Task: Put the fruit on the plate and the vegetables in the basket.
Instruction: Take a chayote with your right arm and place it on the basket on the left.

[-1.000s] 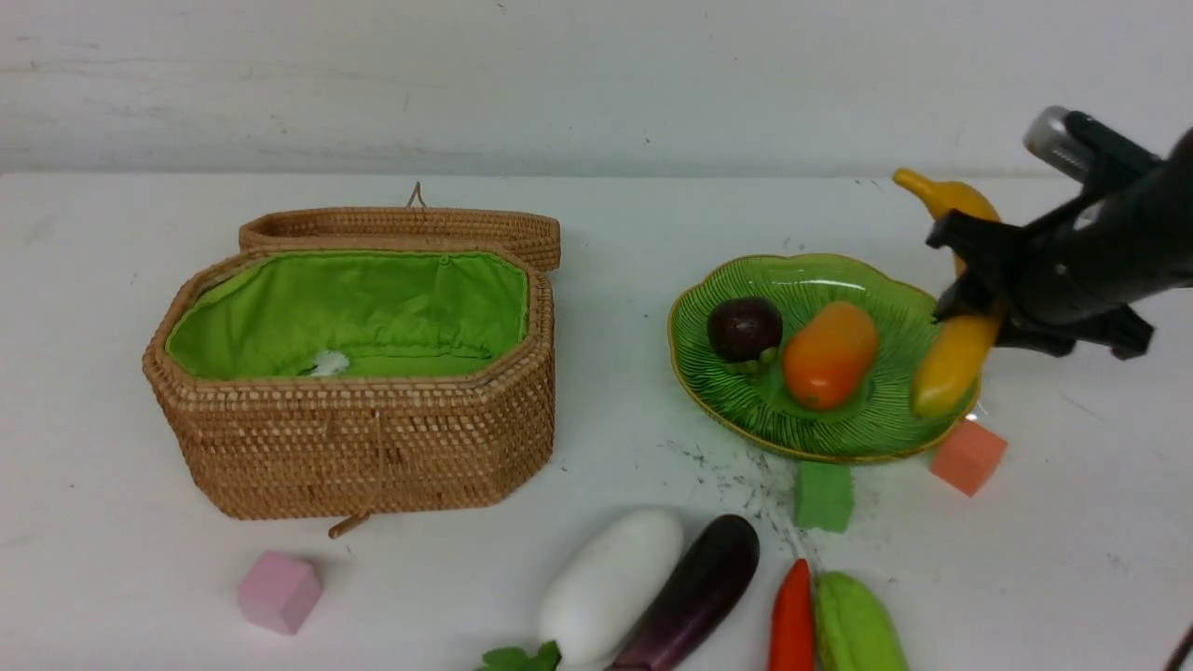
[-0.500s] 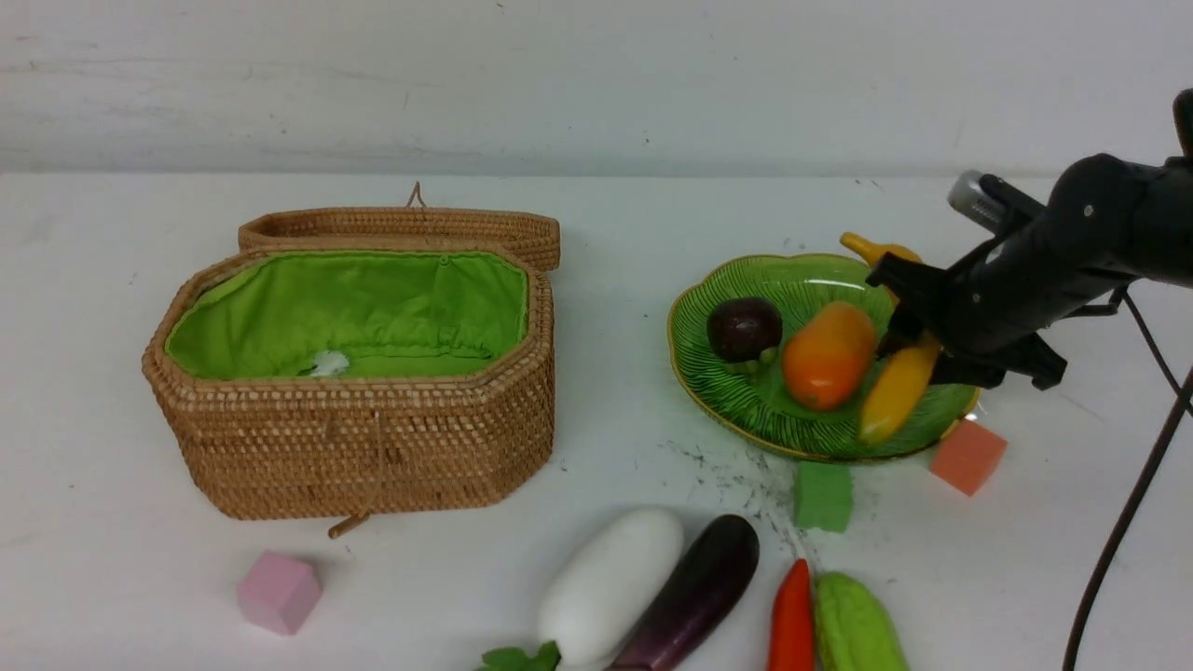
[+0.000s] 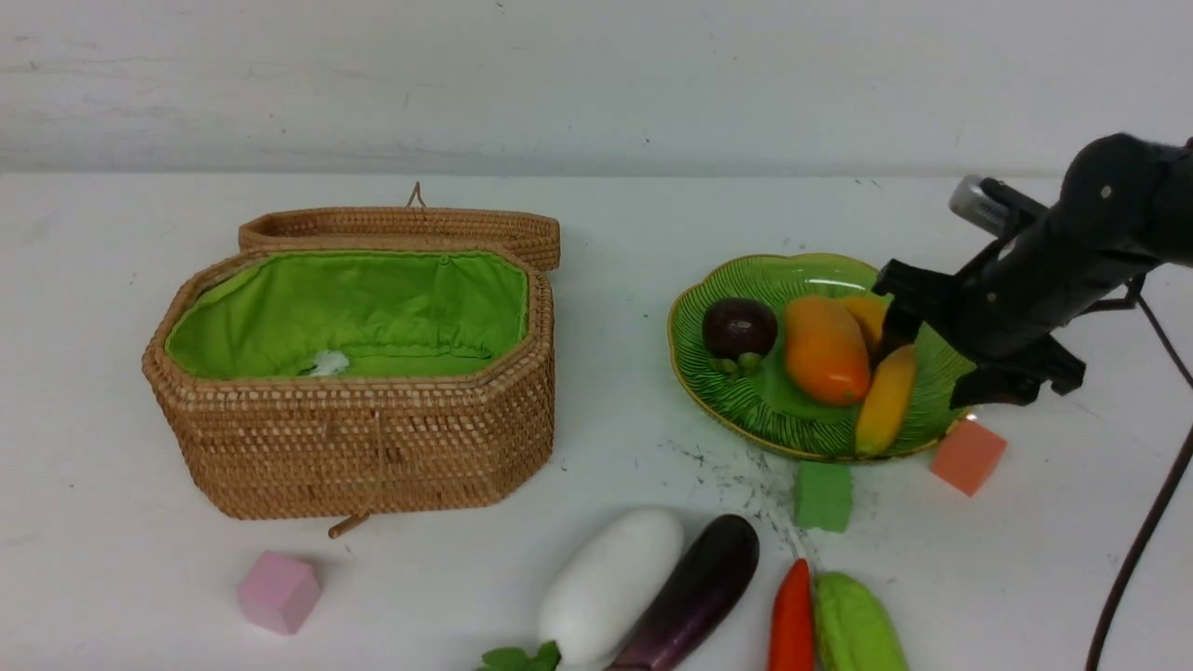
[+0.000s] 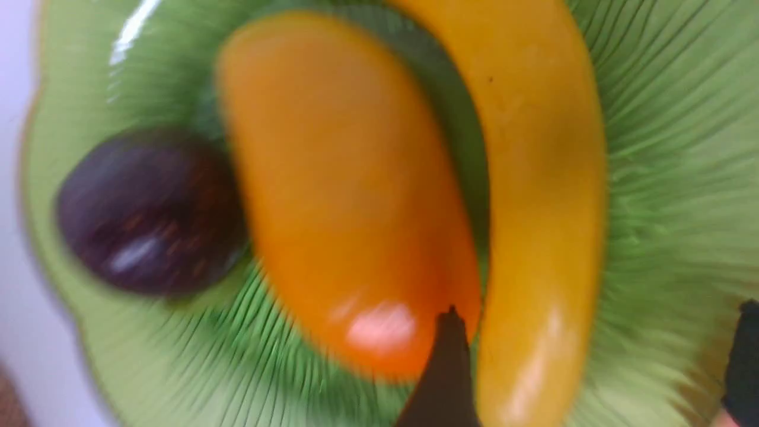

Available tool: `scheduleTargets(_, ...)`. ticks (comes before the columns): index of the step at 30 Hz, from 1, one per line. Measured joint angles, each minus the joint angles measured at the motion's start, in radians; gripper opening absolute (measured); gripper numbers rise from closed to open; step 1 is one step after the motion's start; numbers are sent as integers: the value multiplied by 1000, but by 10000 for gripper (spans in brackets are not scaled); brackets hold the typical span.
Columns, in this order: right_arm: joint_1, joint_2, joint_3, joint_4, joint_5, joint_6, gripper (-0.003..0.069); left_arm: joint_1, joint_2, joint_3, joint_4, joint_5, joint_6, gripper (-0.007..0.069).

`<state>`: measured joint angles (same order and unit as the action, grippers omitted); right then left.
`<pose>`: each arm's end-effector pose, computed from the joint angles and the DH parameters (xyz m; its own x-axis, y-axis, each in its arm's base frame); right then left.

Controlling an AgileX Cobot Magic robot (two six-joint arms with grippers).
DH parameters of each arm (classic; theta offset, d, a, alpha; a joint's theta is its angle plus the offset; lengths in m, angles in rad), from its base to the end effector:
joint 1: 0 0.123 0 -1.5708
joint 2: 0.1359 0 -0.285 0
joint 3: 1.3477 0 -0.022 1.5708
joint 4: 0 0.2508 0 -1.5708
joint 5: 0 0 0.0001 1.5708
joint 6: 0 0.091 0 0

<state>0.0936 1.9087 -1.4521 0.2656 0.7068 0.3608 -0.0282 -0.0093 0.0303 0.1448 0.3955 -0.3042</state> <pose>0.4124 0.0543 0.2284 -0.8269 0.4521 -0.3344 0.3165 0.8657 0.3878 0.0523 0.0036 0.1684 -0.3109 -0.1607 -0.9368 -0.0784 0.9866 -0.1432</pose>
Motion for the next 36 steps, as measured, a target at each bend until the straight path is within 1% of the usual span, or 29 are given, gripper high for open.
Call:
scheduleTargets(6, 3, -205, 1, -74, 118, -20, 566, 0, 0, 0, 0, 0, 0, 239)
scheduleTargets(10, 41, -366, 64, -79, 150, -21, 566, 0, 0, 0, 0, 0, 0, 239)
scheduleTargets(11, 41, -366, 70, -79, 150, -21, 566, 0, 0, 0, 0, 0, 0, 239)
scheduleTargets(13, 96, -462, 154, -79, 153, -30, 566, 0, 0, 0, 0, 0, 0, 239)
scheduleTargets(15, 166, -520, 236, -79, 162, -72, 566, 0, 0, 0, 0, 0, 0, 239)
scheduleTargets(16, 180, -529, 251, -79, 167, -78, 566, 0, 0, 0, 0, 0, 0, 239)
scheduleTargets(17, 227, -555, 307, -79, 195, -127, 566, 0, 0, 0, 0, 0, 0, 239)
scheduleTargets(18, 259, -563, 336, -78, 218, -151, 566, 0, 0, 0, 0, 0, 0, 239)
scheduleTargets(19, 265, -563, 336, -78, 218, -155, 566, 0, 0, 0, 0, 0, 0, 239)
scheduleTargets(20, 314, -564, 379, -78, 253, -176, 566, 0, 0, 0, 0, 0, 0, 239)
scheduleTargets(23, 360, -554, 434, -82, 283, -189, 566, 0, 0, 0, 0, 0, 0, 239)
scheduleTargets(26, 371, -537, 479, -91, 271, -189, 566, 0, 0, 0, 0, 0, 0, 239)
scheduleTargets(29, 371, -502, 515, -95, 221, -190, 566, 0, 0, 0, 0, 0, 0, 239)
scheduleTargets(33, 371, -436, 532, -61, 153, -197, 566, 0, 0, 0, 0, 0, 0, 239)
scheduleTargets(36, 374, -372, 532, -55, 116, -224, 566, 0, 0, 0, 0, 0, 0, 239)
